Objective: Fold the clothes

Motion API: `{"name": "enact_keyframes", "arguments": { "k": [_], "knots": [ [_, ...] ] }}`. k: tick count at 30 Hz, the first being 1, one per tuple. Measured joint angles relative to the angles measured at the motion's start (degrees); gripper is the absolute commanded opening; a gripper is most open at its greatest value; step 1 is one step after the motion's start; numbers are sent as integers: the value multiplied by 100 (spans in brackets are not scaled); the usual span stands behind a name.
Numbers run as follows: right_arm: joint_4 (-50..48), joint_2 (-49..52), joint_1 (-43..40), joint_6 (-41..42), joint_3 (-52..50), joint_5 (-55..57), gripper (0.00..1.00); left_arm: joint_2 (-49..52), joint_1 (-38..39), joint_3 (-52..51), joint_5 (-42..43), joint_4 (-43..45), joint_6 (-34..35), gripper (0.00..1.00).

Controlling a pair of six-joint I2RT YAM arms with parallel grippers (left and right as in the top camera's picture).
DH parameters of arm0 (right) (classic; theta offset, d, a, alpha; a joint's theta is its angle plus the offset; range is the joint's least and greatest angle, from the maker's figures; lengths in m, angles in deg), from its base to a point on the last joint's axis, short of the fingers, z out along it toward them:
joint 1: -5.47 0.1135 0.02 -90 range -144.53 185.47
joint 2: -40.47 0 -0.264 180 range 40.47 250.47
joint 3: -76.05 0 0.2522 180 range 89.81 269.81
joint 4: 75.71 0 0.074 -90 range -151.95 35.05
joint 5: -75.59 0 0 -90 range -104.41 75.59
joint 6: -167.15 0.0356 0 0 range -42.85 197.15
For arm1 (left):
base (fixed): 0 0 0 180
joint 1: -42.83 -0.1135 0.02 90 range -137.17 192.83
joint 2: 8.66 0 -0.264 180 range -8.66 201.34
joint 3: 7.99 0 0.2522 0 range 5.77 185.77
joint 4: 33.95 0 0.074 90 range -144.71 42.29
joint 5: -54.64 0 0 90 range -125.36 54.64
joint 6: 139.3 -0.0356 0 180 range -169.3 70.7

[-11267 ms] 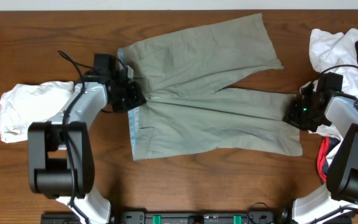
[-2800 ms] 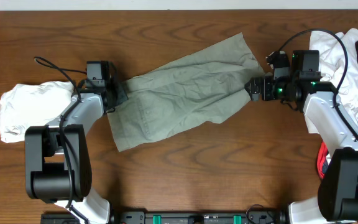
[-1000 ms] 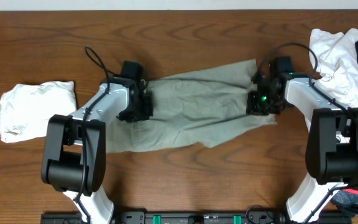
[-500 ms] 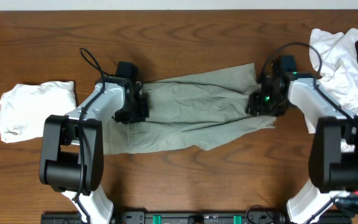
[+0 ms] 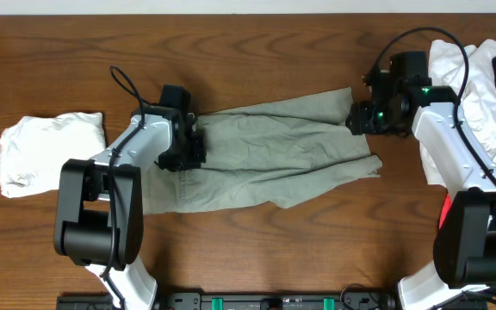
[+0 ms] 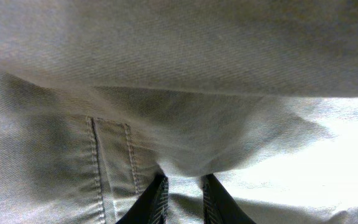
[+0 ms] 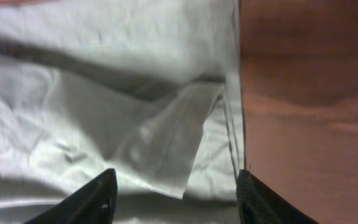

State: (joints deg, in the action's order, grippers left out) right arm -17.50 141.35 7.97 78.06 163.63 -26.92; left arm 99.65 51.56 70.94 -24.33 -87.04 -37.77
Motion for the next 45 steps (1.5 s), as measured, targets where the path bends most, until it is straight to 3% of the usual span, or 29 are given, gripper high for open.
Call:
{"name": "enact_keyframes", "arguments": {
  "k": [10, 21, 24, 26, 31, 36, 39, 40, 42, 45],
  "knots": [
    [365, 0, 46, -219, -7, -151, 63, 0, 0, 0, 0, 2, 0, 22],
    [-258, 66, 46, -289, -302, -262, 59, 0, 0, 0, 0, 2, 0, 22],
    [-439, 225, 48, -299, -319, -382, 39, 0, 0, 0, 0, 2, 0, 22],
    [-647, 315, 48, -337, -328, -494, 1, 0, 0, 0, 0, 2, 0, 22],
    [-1211, 367, 48, -293, -350, -708, 1, -2, 0, 0, 0, 2, 0, 22],
    [-2367, 369, 48, -33, -374, -595, 1, -4, 0, -2, 0, 7, 0, 22],
    [-3115, 372, 76, 278, -382, -240, 5, -4, 0, -4, 0, 9, 0, 22],
    [-3309, 376, 105, 411, -382, -116, 21, -4, 0, -4, 0, 9, 0, 22],
    [-3512, 398, 166, 684, -382, 195, 99, -4, 0, -4, 0, 9, 0, 22],
    [-3532, 485, 142, 922, -376, 601, 99, -4, 0, -4, -2, 9, 0, 22]
  ]
}}
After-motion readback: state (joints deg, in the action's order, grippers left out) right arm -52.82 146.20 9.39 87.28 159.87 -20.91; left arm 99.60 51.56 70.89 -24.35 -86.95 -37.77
